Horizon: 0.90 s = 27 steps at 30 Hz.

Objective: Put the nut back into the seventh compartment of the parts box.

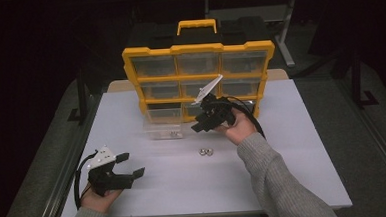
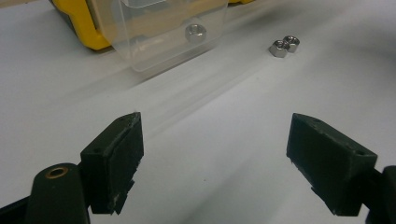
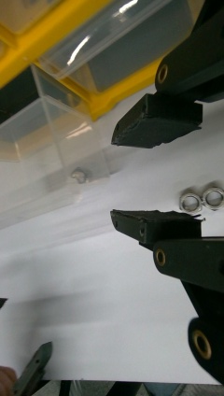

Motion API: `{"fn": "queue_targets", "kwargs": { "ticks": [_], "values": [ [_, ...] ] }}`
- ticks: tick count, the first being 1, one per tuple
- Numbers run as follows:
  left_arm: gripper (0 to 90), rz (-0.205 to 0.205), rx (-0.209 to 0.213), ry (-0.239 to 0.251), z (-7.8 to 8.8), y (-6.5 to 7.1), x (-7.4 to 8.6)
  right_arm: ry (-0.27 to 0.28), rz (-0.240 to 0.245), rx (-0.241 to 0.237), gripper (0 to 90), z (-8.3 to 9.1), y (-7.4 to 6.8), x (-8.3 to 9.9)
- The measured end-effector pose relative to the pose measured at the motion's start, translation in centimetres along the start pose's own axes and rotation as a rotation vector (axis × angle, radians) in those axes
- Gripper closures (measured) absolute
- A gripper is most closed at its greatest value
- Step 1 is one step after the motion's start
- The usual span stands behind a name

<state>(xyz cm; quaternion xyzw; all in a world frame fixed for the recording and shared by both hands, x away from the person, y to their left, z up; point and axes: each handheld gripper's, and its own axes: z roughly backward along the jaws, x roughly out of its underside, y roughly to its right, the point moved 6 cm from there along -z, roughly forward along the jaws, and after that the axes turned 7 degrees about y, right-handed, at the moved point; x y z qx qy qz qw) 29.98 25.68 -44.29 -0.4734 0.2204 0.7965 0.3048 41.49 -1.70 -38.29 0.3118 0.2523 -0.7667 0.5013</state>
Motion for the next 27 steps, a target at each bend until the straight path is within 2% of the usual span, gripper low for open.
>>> {"fn": "queue_targets", "kwargs": {
  "ticks": [4, 5, 8, 9, 10, 18, 23, 24, 27],
  "values": [
    [18.4, -0.002, -0.001, -0.002, 0.0, 0.0, 0.0, -0.003, -0.006, -0.007, 53.2, -0.3, -0.2, 0.9],
    [18.4, -0.003, -0.001, -0.001, 0.0, 0.0, 0.0, -0.012, -0.021, -0.008, 53.0, -0.3, -0.4, 1.2],
    [18.4, 0.000, 0.000, 0.003, 0.0, 0.0, 0.0, -0.011, -0.013, -0.009, 52.9, -0.6, -0.6, 2.2],
    [18.4, -0.003, 0.000, 0.000, 0.0, 0.0, 0.0, -0.018, -0.029, -0.011, 52.9, -0.7, -0.8, 2.6],
    [18.4, -0.001, -0.001, 0.001, 0.0, 0.0, 0.0, -0.024, -0.023, -0.012, 52.8, -1.1, -0.8, 3.4],
    [18.4, 0.005, -0.001, 0.003, -0.1, 0.1, 0.0, -0.055, -0.017, -0.002, 52.4, -1.9, -0.8, 5.7],
    [18.4, 0.009, -0.001, 0.003, -0.1, 0.2, 0.0, -0.065, -0.018, -0.001, 52.2, -2.2, -0.7, 6.5],
    [18.4, 0.006, -0.003, 0.004, -0.1, 0.1, 0.0, -0.093, -0.051, 0.008, 52.2, -2.3, -0.8, 7.0],
    [18.4, 0.004, -0.003, 0.002, 0.0, 0.1, -0.1, -0.102, -0.065, 0.007, 52.3, -2.5, -0.8, 7.4]
  ]
}}
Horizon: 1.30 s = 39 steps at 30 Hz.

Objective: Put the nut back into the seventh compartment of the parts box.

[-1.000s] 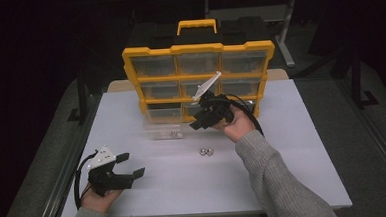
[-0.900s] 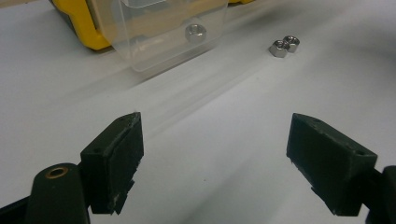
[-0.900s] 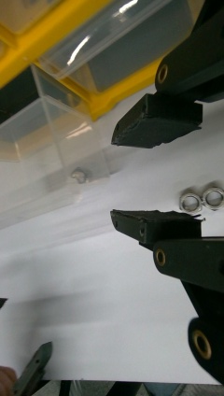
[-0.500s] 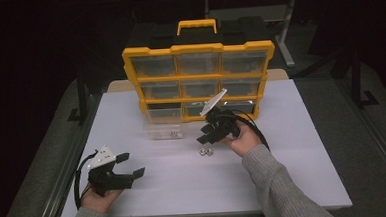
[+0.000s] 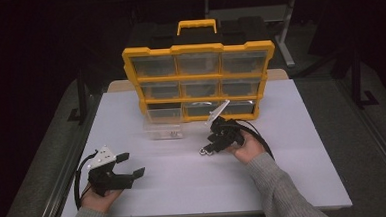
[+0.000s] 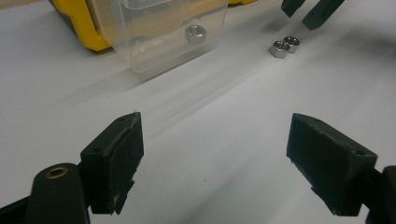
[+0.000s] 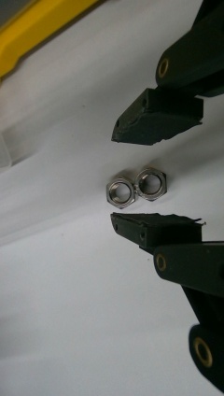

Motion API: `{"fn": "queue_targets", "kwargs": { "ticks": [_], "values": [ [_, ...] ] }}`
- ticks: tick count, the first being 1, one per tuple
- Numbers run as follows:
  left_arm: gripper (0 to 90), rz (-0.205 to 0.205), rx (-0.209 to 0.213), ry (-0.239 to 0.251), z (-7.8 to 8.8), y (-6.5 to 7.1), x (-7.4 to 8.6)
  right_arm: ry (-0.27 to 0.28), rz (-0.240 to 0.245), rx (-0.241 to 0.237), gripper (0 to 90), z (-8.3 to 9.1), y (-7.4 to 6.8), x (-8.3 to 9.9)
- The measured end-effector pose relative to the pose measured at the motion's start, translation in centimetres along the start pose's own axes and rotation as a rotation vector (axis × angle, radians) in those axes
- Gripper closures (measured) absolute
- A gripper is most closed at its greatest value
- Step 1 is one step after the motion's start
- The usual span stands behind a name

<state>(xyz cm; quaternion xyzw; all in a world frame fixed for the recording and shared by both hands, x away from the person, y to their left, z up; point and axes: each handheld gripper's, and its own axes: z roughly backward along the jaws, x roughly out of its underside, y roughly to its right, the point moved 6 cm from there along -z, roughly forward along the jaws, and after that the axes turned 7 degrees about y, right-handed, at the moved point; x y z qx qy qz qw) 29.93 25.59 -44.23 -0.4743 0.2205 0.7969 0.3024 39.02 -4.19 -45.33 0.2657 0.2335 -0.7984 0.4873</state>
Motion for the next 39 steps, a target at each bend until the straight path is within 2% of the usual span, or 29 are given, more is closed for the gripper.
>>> {"fn": "queue_targets", "kwargs": {
  "ticks": [2, 3, 5, 6, 7, 8, 9, 10, 19, 24, 30, 39],
  "values": [
    [18.4, -0.001, 0.000, -0.003, 0.0, 0.0, 0.0, 0.018, 0.037, -0.006, 52.3, -0.4, 0.3, 0.2],
    [18.4, 0.000, 0.001, -0.001, 0.0, 0.0, 0.0, -0.042, -0.050, 0.006, 52.3, -0.2, -0.2, 0.7],
    [18.4, 0.002, 0.001, 0.002, -0.1, 0.0, 0.0, -0.057, -0.046, 0.013, 52.5, -0.5, -0.3, 1.0],
    [18.4, -0.002, 0.001, 0.003, -0.1, 0.0, 0.0, -0.054, -0.036, 0.012, 52.6, -0.6, -0.2, 1.1],
    [18.4, 0.005, 0.001, 0.004, -0.1, 0.1, 0.0, -0.018, 0.024, -0.002, 52.8, -1.0, 0.1, 1.0],
    [18.4, 0.004, 0.002, 0.004, -0.1, 0.1, 0.0, -0.044, -0.014, 0.011, 53.0, -0.9, -0.1, 1.2],
    [18.4, 0.002, 0.002, 0.003, -0.1, 0.1, 0.0, -0.053, -0.024, 0.010, 53.3, -1.0, -0.2, 1.3],
    [18.4, 0.001, 0.002, 0.003, -0.1, 0.1, 0.0, -0.027, 0.031, 0.005, 53.7, -1.3, 0.2, 1.3],
    [18.4, 0.001, 0.004, 0.004, -0.1, 0.1, 0.0, -0.055, 0.056, 0.010, 57.8, -2.3, 0.1, 1.8],
    [18.4, 0.001, 0.001, 0.004, -0.1, 0.0, 0.0, -0.062, 0.093, 0.026, 61.8, -2.5, -0.1, 1.7],
    [18.4, 0.004, 0.003, 0.005, -0.1, 0.1, 0.0, -0.064, 0.114, 0.030, 65.7, -2.5, -0.3, 1.8],
    [18.4, 0.001, 0.004, 0.005, -0.1, 0.0, 0.0, -0.068, 0.099, 0.018, 68.6, -2.4, -0.2, 1.9]
  ]
}}
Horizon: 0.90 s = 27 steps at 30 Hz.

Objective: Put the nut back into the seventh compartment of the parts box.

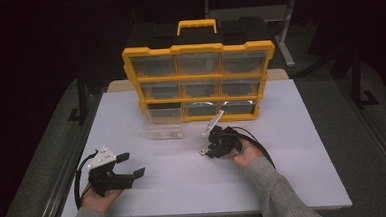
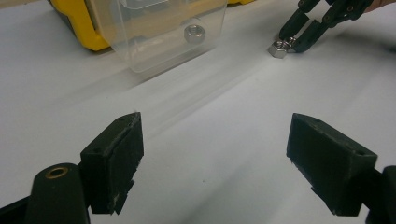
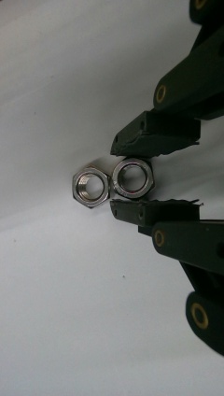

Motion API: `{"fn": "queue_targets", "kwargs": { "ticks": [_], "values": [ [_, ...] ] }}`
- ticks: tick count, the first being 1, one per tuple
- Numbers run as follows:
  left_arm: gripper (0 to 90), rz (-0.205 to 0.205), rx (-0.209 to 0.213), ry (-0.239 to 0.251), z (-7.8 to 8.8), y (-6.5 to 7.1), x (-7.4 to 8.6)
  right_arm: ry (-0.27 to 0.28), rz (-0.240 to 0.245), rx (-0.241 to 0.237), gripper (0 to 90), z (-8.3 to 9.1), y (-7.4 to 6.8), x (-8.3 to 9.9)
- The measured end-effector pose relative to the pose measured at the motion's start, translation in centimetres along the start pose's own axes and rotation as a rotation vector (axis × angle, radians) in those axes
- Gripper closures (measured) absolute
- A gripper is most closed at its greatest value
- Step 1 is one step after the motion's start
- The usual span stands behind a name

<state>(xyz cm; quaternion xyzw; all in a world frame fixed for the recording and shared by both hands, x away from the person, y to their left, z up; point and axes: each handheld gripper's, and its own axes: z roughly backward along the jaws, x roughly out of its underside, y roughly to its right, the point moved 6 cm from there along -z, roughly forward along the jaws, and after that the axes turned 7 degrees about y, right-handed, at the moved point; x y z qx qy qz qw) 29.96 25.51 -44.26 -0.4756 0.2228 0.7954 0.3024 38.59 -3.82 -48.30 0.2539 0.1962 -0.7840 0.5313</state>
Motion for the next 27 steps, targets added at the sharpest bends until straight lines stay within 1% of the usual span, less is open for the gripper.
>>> {"fn": "queue_targets", "kwargs": {
  "ticks": [1, 3, 4, 8, 12, 16, 17, 18, 19, 20, 22, 23, 27],
  "values": [
    [18.4, 0.000, 0.000, 0.001, 0.0, 0.0, 0.0, -0.003, -0.003, 0.002, 68.7, 0.1, 0.0, 0.1],
    [18.4, 0.001, 0.001, 0.000, 0.0, 0.0, 0.0, 0.003, -0.017, -0.014, 68.7, 0.1, 0.1, 0.1],
    [18.4, 0.001, 0.001, 0.000, 0.0, 0.0, 0.0, 0.003, -0.020, -0.014, 68.8, 0.1, 0.1, 0.2],
    [18.4, -0.007, -0.001, 0.002, 0.0, 0.0, 0.0, 0.002, -0.025, -0.022, 68.9, 0.1, 0.2, 0.1],
    [18.4, 0.001, -0.002, 0.001, 0.1, 0.0, 0.0, 0.013, -0.045, -0.047, 69.0, 0.2, 0.4, 0.3],
    [18.3, -0.003, -0.002, -0.004, 0.1, -0.1, 0.0, 0.039, -0.074, -0.071, 69.0, 0.5, 0.6, 0.2],
    [18.3, -0.002, -0.002, -0.005, 0.1, -0.1, 0.0, 0.047, -0.078, -0.069, 69.0, 0.7, 0.7, 0.1],
    [18.3, 0.003, -0.002, -0.003, 0.1, 0.0, 0.0, 0.053, -0.088, -0.082, 69.0, 0.8, 0.7, 0.0],
    [18.3, 0.001, -0.001, -0.006, 0.1, 0.0, 0.0, 0.061, -0.080, -0.085, 69.0, 1.0, 0.8, -0.1],
    [18.3, 0.001, -0.001, 0.000, 0.1, 0.0, 0.0, 0.067, -0.082, -0.085, 69.0, 1.2, 0.8, -0.3],
    [18.3, -0.005, 0.000, -0.001, 0.1, 0.0, -0.1, 0.085, -0.087, -0.095, 68.9, 1.7, 0.9, -0.7],
    [18.3, -0.008, 0.000, -0.003, 0.1, 0.0, 0.0, 0.086, -0.090, -0.093, 69.0, 1.9, 1.0, -0.9],
    [18.3, 0.003, -0.001, 0.000, 0.1, 0.0, 0.0, 0.124, -0.088, -0.096, 69.0, 2.8, 1.3, -1.9]
  ]
}}
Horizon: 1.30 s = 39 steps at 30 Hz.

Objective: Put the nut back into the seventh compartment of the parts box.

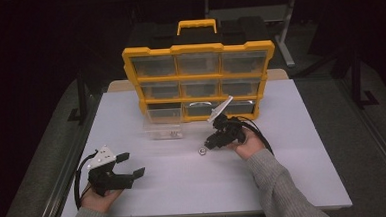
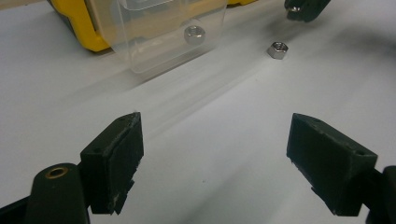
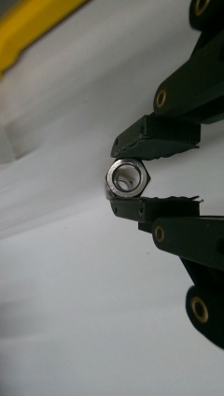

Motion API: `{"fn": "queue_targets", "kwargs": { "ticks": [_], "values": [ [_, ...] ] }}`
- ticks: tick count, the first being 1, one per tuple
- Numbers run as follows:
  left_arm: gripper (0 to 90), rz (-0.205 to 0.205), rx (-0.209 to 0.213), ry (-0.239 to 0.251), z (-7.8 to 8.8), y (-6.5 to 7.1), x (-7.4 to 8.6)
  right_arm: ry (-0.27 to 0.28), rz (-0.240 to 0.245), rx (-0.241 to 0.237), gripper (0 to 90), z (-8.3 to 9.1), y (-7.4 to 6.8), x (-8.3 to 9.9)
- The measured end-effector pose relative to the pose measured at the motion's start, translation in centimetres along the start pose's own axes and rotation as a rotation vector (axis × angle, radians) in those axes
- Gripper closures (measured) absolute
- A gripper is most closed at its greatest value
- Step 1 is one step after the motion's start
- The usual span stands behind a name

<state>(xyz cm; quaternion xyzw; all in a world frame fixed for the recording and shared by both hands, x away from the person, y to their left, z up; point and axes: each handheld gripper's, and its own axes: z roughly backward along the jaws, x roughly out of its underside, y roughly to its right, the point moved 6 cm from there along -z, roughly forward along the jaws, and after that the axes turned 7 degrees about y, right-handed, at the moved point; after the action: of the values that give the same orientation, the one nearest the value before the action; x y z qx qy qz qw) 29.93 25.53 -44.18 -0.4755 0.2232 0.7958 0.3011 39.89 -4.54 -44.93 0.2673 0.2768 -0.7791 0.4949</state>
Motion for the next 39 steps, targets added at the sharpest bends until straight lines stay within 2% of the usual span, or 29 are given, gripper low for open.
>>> {"fn": "queue_targets", "kwargs": {
  "ticks": [3, 15, 24, 32, 39],
  "values": [
    [18.3, -0.001, 0.000, -0.002, 0.0, 0.0, 0.0, 0.003, 0.004, 0.011, 68.9, 0.6, 0.2, -0.8],
    [18.3, -0.007, 0.002, -0.004, 0.1, -0.1, 0.0, 0.042, 0.020, 0.005, 69.0, 2.5, 0.7, -5.3],
    [18.3, -0.001, 0.003, 0.000, 0.1, -0.1, 0.0, 0.052, 0.048, 0.009, 69.0, 2.8, 0.6, -8.6],
    [18.3, -0.003, 0.004, 0.002, 0.1, -0.1, 0.0, 0.054, 0.085, -0.001, 68.9, 1.7, 0.4, -12.2],
    [18.3, 0.004, 0.003, 0.007, 0.1, -0.2, 0.0, 0.035, 0.116, -0.006, 68.9, -0.8, 0.1, -14.7]
  ]
}}
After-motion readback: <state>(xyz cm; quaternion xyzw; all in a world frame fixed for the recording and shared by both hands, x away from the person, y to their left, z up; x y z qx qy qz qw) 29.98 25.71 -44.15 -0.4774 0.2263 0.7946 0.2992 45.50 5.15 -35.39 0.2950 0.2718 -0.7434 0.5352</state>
